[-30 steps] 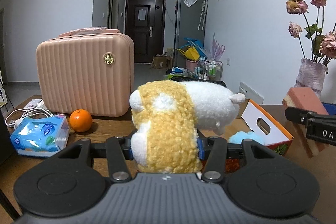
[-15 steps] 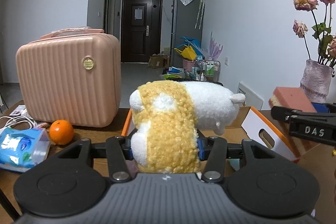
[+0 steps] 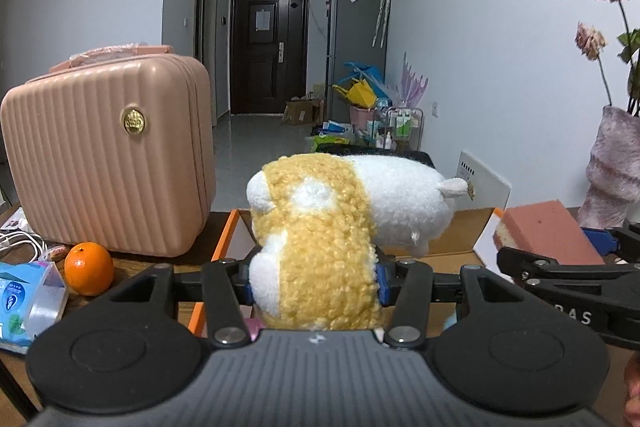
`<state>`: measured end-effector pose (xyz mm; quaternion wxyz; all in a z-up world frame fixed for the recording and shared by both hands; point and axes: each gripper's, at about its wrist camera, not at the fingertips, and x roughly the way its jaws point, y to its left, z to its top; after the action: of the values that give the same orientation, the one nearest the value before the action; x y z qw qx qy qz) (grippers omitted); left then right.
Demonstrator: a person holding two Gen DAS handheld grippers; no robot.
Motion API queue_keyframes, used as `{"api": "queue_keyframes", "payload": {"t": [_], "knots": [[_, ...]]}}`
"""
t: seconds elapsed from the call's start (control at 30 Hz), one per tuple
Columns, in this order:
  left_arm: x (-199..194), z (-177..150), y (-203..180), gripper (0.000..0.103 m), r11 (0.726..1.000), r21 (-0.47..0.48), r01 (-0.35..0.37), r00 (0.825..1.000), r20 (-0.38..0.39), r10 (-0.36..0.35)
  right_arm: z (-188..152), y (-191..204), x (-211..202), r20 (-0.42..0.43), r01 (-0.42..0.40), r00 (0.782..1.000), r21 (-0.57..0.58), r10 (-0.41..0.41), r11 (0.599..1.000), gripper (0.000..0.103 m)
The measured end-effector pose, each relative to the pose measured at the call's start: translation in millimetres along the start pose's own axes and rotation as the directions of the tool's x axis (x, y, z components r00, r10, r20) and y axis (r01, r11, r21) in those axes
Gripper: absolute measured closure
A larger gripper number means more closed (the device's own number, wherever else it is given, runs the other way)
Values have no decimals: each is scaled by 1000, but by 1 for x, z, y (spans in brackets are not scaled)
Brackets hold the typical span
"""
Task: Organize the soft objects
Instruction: 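Carry the plush animal and pink sponge over the cardboard box with both tools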
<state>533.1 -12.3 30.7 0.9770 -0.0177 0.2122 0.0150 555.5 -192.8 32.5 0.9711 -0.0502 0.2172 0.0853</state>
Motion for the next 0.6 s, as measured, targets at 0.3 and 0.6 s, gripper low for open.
{"api": "queue_keyframes", "payload": {"t": [0.3,0.6], "knots": [[22,-12,4,52,999,16,-43,998,-53,44,-12,-5,12,7,24,1000,30,-25,999,34],[28,-17,7,52,998,26,-56,997,-54,57,-17,-7,18,11,42,999,59,-43,997,34]]}}
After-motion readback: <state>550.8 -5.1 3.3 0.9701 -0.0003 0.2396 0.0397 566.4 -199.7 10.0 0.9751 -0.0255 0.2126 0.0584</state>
